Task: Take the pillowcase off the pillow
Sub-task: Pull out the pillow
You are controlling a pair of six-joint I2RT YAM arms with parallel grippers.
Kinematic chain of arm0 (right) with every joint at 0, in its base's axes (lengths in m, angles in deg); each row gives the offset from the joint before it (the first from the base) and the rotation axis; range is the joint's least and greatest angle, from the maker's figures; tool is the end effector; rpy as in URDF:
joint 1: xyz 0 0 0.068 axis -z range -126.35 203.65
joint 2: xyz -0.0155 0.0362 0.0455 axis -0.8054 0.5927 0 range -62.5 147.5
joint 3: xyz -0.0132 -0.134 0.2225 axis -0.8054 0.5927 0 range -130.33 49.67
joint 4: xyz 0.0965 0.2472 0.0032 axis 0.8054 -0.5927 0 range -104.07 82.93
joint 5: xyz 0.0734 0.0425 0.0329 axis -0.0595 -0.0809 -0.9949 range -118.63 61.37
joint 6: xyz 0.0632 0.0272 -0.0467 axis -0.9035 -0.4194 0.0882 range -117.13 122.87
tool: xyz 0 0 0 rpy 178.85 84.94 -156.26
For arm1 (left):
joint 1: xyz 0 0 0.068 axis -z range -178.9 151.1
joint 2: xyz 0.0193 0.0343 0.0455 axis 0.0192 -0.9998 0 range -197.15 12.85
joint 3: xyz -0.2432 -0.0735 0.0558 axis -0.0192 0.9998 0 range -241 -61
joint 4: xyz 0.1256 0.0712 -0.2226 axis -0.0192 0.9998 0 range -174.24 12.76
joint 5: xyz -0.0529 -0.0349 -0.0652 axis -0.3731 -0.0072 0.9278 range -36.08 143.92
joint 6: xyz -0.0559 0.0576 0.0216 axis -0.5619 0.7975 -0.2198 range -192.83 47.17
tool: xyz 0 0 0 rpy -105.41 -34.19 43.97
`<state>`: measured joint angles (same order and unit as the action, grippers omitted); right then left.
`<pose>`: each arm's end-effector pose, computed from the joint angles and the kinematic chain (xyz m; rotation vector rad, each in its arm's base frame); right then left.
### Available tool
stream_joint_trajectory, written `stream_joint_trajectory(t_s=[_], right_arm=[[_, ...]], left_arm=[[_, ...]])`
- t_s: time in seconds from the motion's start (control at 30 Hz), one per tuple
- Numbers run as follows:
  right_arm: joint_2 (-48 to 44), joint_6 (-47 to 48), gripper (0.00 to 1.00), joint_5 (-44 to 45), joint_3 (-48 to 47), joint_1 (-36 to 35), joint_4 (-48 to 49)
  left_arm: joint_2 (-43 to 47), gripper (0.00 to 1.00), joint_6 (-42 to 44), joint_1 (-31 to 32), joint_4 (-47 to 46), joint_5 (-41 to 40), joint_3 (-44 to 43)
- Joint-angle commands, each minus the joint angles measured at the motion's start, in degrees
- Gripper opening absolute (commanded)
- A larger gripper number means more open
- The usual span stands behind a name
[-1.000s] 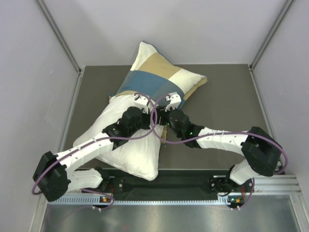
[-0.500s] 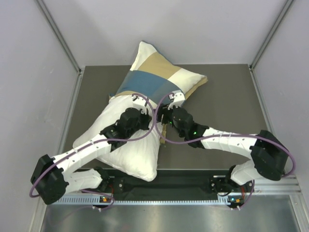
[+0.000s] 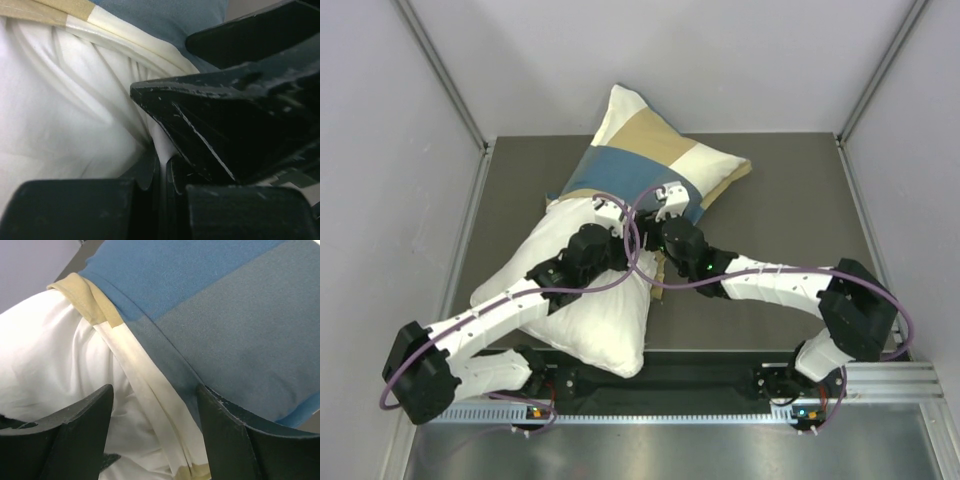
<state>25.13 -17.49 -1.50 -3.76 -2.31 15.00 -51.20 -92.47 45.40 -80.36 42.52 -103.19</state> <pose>0.2430 0.3006 0.2446 -0.2111 1.7787 0.5439 0.2208 -0.1955 0.2390 0.3114 2.0239 -0.5066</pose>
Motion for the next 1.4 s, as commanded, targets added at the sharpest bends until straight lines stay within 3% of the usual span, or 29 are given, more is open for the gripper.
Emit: stream_joint_trajectory(t_s=[0.0, 0.17, 0.27, 0.3, 0.4, 0.53, 0.8, 1.37], right_arm=[[2.62, 0.94, 0.68, 1.07, -4.40, 0.07, -1.05], [5.70, -5.45, 0.66, 12.48, -7.99, 1.12, -11.06], [6.49, -7.24, 0.46, 20.13, -8.88, 1.74, -17.75], [6.76, -7.06, 0.29, 21.72, -9.15, 1.82, -18.80], [7.02, -6.89, 0.00, 27.34, -9.68, 2.09, -23.37], [6.32, -7.15, 0.00, 33.32, -8.97, 3.66, -26.63], [5.44, -8.56, 0.00, 34.21, -7.74, 11.13, -28.21], [3.51, -4.08, 0.00, 30.88, -9.06, 25.81, -28.75]], left_arm=[[0.94, 0.00, -0.31, 0.18, 10.80, 1.20, 1.50], [3.05, 0.00, -1.36, 0.09, 12.38, 0.94, 1.68], [4.72, 0.00, -3.12, 0.09, 14.66, -0.99, 1.33], [5.33, 0.00, -3.47, 0.09, 15.01, -2.21, 1.33], [8.15, 0.00, -4.88, 0.18, 15.19, -4.68, 1.59], [12.19, 0.00, -6.46, 0.09, 16.95, -8.28, 0.36], [21.85, 0.00, -6.12, 0.09, 23.97, -14.52, -6.57], [26.43, 0.00, -3.92, 0.09, 31.98, -18.57, -15.81]])
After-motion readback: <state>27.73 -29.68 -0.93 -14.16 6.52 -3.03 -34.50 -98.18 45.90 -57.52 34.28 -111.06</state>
